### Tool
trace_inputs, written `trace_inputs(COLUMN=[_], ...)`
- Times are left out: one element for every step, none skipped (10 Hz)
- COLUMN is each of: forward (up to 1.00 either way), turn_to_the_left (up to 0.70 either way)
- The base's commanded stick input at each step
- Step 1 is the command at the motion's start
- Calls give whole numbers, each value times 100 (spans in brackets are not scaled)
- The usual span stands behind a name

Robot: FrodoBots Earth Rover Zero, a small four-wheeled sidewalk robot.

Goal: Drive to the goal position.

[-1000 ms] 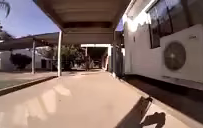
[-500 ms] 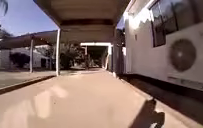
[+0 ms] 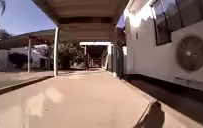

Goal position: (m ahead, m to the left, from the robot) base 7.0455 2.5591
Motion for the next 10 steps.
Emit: trace_inputs(forward=[50,50,50,50,50,50,50,50,50,50], turn_to_the_left=[50,50,50,50,50,49,36,14,0,0])
